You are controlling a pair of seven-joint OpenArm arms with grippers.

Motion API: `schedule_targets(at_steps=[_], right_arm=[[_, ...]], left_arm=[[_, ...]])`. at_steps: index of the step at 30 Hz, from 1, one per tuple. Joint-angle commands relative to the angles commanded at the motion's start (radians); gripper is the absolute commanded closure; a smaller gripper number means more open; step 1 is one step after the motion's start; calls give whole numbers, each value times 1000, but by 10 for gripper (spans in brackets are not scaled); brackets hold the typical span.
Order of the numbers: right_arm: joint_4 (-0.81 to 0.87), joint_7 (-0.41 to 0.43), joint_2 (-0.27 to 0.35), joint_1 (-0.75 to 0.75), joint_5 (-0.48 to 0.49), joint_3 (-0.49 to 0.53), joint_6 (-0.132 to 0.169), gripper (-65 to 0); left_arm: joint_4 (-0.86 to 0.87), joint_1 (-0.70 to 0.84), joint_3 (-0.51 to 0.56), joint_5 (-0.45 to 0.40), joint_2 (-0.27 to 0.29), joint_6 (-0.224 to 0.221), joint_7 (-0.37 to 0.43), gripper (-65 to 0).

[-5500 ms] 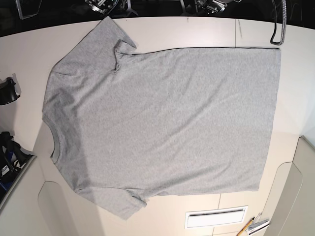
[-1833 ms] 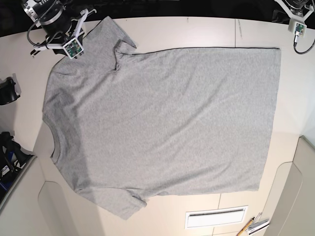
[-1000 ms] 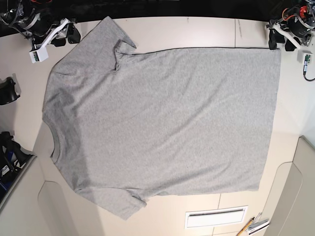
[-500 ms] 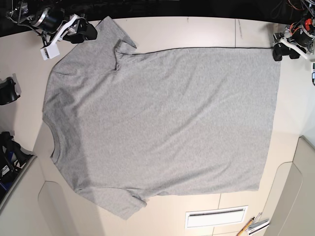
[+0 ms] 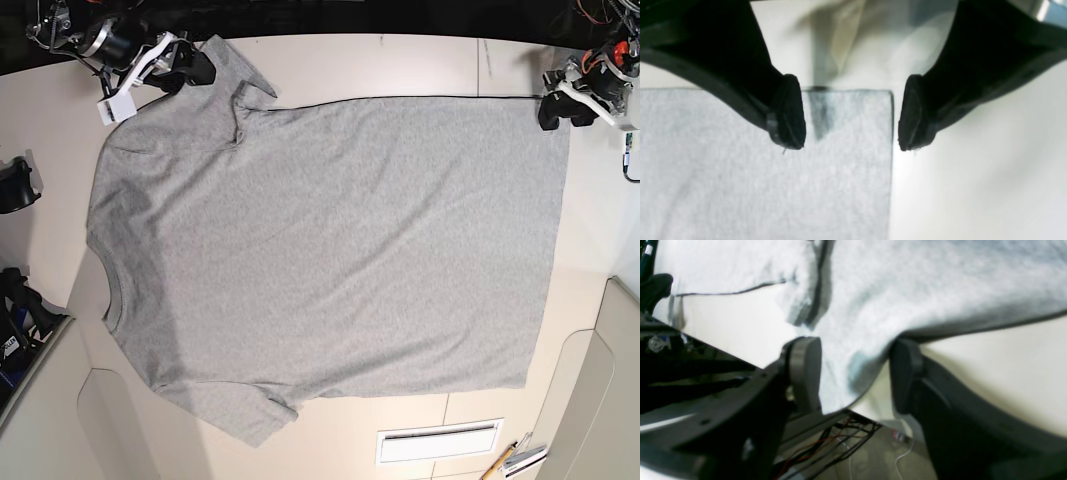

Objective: Fold the T-shirt properly
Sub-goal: 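Move both grippers to the shirt's side seam corners and grasp them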

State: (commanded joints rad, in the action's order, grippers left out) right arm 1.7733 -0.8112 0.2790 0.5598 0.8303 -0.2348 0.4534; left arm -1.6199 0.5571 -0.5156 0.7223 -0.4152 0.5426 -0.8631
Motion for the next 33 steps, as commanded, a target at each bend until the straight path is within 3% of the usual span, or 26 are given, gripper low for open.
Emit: schedule_targets(at_steps=[5,9,18,19,20,23,25,28,31,33], right_arm=[[0,0,-3,0,-1,0,0,-330],[0,1,-3,0,0,0,0,-330],[0,4,-35,0,-15,0,-1,-329],[0,4,-42,0,-16,0,-1,-313],[0,4,-45,-1,-26,0,-1,-272],[0,11,-47,-6,-68,0,-4,-95],[0,44,-47,-6,-106,0,-3,-20],[0,59,-47,-21,-158,0,1,0],[1,51,-47,-39,-154,-2,45,0],[2,45,-47,-38,-136,-2,58,0]], left_arm=[[0,3,6,3,2,2,-10,-476],[0,3,7,61,3,71,-28,-476],[0,8,7,68,2,72,-32,-474],[0,8,7,73,2,74,-32,-456],[0,8,7,74,2,77,-32,-397],[0,8,7,74,2,87,-31,-117],[0,8,7,74,2,98,-20,-1],[0,8,6,58,2,98,13,0],[0,8,6,43,2,98,53,0],[0,8,6,43,2,99,51,0]])
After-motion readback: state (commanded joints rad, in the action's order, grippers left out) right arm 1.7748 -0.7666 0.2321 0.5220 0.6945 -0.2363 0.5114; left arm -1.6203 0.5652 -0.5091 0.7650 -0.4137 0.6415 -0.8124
